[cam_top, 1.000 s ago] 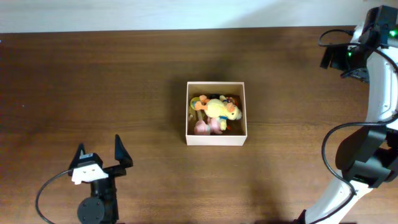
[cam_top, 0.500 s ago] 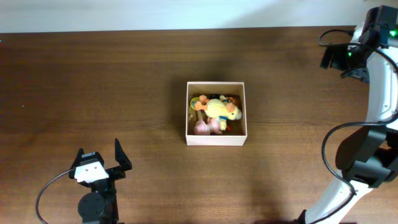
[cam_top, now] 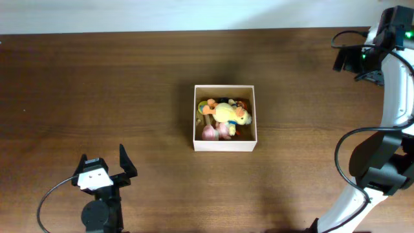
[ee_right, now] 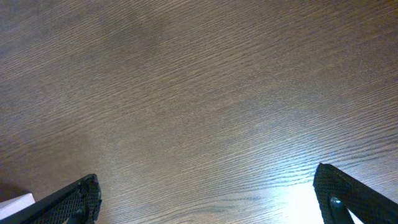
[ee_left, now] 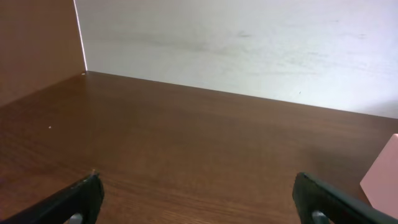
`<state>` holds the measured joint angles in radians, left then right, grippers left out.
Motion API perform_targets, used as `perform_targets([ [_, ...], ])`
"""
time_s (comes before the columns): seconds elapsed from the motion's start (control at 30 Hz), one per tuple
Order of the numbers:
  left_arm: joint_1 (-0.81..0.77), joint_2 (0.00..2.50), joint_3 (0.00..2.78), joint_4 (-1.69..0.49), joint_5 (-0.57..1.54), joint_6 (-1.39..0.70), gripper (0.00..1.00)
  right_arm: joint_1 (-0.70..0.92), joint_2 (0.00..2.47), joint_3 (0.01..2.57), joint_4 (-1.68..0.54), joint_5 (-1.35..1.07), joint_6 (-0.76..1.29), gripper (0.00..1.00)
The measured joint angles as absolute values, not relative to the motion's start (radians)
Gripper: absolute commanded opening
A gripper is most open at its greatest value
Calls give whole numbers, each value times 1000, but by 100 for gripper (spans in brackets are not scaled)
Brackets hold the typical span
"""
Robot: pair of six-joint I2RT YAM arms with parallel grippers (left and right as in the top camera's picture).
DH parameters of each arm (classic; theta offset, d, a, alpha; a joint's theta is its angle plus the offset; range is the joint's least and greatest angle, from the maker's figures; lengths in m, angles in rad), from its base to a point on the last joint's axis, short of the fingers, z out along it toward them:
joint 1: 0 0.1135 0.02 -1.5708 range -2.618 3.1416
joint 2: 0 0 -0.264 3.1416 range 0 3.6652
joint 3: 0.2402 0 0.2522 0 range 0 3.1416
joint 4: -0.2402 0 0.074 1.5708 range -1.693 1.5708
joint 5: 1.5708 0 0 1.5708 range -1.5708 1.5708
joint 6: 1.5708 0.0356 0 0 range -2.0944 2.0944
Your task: Pack container
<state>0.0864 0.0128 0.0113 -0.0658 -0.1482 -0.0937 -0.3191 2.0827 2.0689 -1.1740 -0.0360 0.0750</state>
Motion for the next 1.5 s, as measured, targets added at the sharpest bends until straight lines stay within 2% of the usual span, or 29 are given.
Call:
perform_targets([
  [0.57, 86, 13, 11, -66, -148, -93, 99, -319, 2083, 2069, -1176, -36, 75, 99],
  [0.77, 86, 13, 11, -66, -148, -93, 99, -305, 2082, 2069, -1250, -36, 75, 99],
  [1.1, 86, 13, 11, -66, -148, -93, 99, -86, 1983, 2068, -1277, -22, 75, 99],
  [1.3, 86, 13, 11, -66, -148, -93, 99, 45, 1858, 2024, -1137, -9, 52, 99],
  [1.5, 86, 13, 11, -66, -148, -93, 99, 108, 1668, 1761, -847, -4, -31, 99],
])
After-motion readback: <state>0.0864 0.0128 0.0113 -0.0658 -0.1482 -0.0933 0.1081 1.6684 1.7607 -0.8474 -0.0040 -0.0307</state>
